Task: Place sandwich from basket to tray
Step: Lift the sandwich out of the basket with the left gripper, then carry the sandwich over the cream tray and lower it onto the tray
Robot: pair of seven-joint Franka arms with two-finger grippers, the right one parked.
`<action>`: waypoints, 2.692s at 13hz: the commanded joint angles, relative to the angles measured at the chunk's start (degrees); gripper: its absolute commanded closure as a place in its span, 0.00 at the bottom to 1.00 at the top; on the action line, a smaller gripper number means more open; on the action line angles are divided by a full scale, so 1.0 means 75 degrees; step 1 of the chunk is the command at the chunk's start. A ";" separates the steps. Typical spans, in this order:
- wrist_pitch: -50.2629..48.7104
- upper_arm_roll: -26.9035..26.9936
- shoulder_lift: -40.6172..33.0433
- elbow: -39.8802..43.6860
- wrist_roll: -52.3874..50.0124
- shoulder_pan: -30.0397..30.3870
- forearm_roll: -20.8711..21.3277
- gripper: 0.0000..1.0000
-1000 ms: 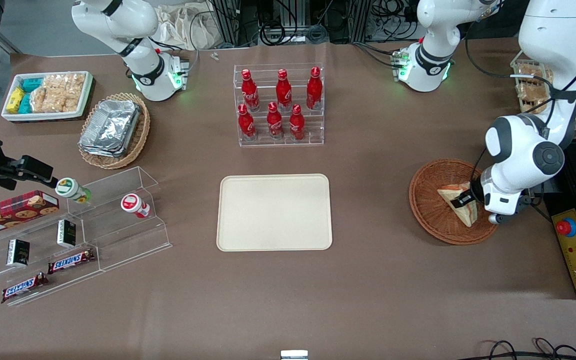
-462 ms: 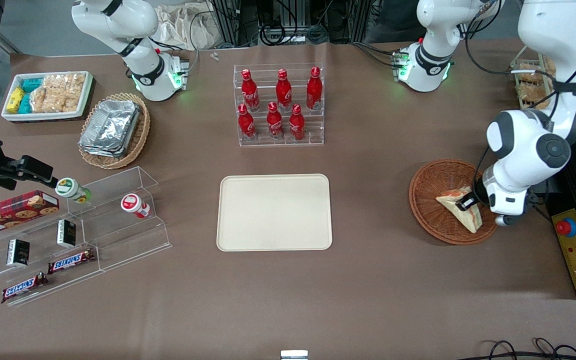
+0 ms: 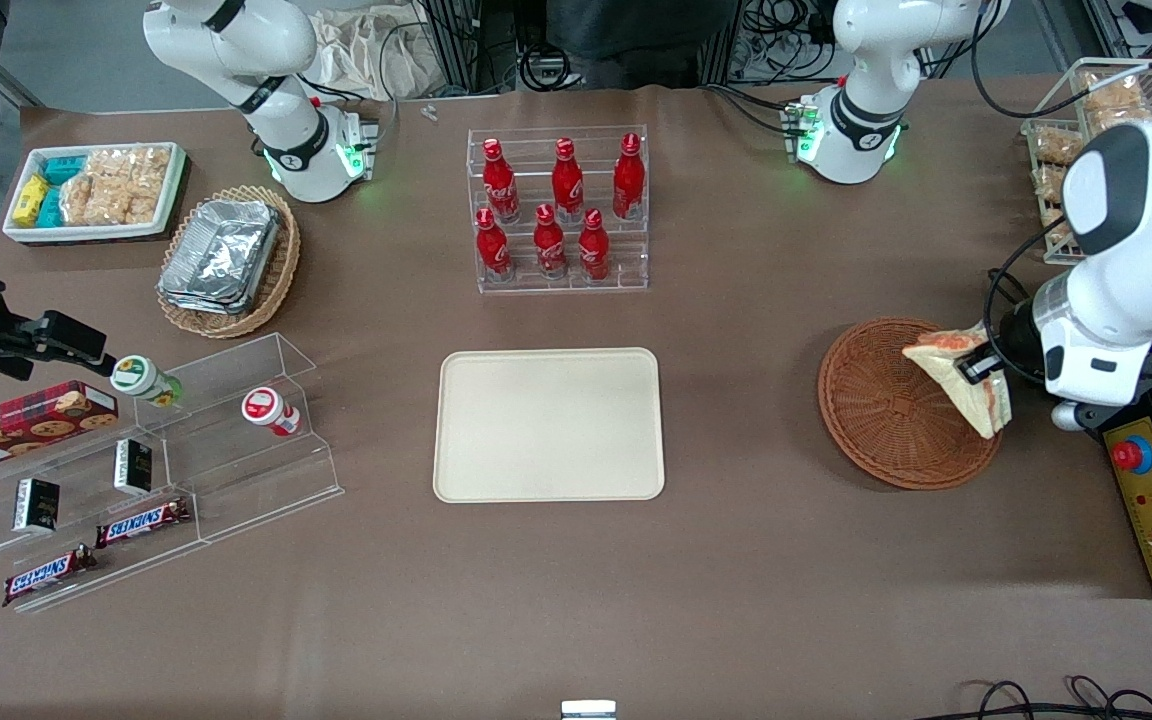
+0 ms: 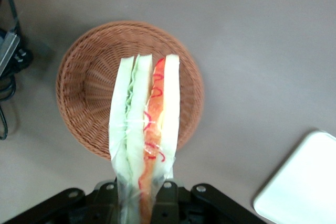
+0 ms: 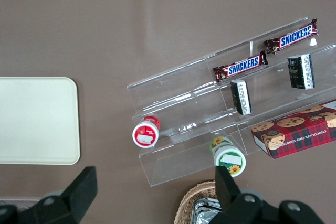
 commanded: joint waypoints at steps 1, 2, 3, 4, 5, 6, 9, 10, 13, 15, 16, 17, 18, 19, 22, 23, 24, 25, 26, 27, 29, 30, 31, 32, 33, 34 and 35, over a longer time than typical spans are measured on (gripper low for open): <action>-0.0342 -0.0823 0.0269 0.0805 -0.0209 -0.0058 0.0047 1.00; -0.0342 -0.1199 0.0432 0.0934 -0.0291 -0.0058 0.0047 1.00; -0.0330 -0.1597 0.0654 0.1075 -0.0234 -0.0140 0.0128 1.00; -0.0249 -0.1821 0.1027 0.1204 -0.0233 -0.0419 0.0581 1.00; -0.0236 -0.1858 0.1506 0.1449 -0.0210 -0.0816 0.0969 1.00; -0.0213 -0.1859 0.2173 0.1939 -0.0279 -0.1261 0.1089 1.00; -0.0166 -0.1823 0.3711 0.2938 -0.0758 -0.2294 0.1918 1.00; -0.0108 -0.1847 0.3819 0.2963 -0.0772 -0.2320 0.1991 1.00; 0.0768 -0.1812 0.4520 0.2951 -0.1052 -0.2881 0.2120 1.00; 0.1110 -0.1812 0.4873 0.2905 -0.1100 -0.2999 0.2144 1.00; 0.1181 -0.1812 0.4979 0.2928 -0.1112 -0.3139 0.2156 1.00; 0.1321 -0.1812 0.5084 0.2928 -0.1112 -0.3210 0.2156 1.00; 0.1508 -0.1812 0.5178 0.2905 -0.1112 -0.3269 0.2168 1.00; 0.1614 -0.1800 0.5319 0.2904 -0.1112 -0.3316 0.2168 1.00; 0.1861 -0.1788 0.5647 0.2905 -0.1124 -0.3468 0.2307 1.00; 0.1873 -0.1788 0.5810 0.2904 -0.1158 -0.3469 0.2575 1.00; 0.1885 -0.1788 0.5963 0.2951 -0.1321 -0.3469 0.2752 0.99; 0.2059 -0.1788 0.6034 0.2940 -0.1474 -0.3480 0.2823 0.89; 0.2188 -0.1788 0.6035 0.2905 -0.1603 -0.3480 0.2824 0.50; 0.2189 -0.1788 0.6046 0.2904 -0.1639 -0.3480 0.2824 0.24; 0.2166 -0.1788 0.5977 0.2916 -0.1790 -0.3480 0.2847 0.00; 0.2120 -0.1800 0.5895 0.2939 -0.1931 -0.3480 0.2859 0.00; 0.2050 -0.1788 0.5674 0.2928 -0.1979 -0.3469 0.2836 0.00; 0.1852 -0.1800 0.5509 0.2905 -0.2153 -0.3445 0.2813 0.00; 0.1536 -0.1800 0.5322 0.2916 -0.2410 -0.3422 0.2801 0.00; 0.1208 -0.1800 0.5100 0.2939 -0.2506 -0.3422 0.2812 0.00; 0.0961 -0.1800 0.4830 0.2940 -0.2518 -0.3387 0.2801 0.00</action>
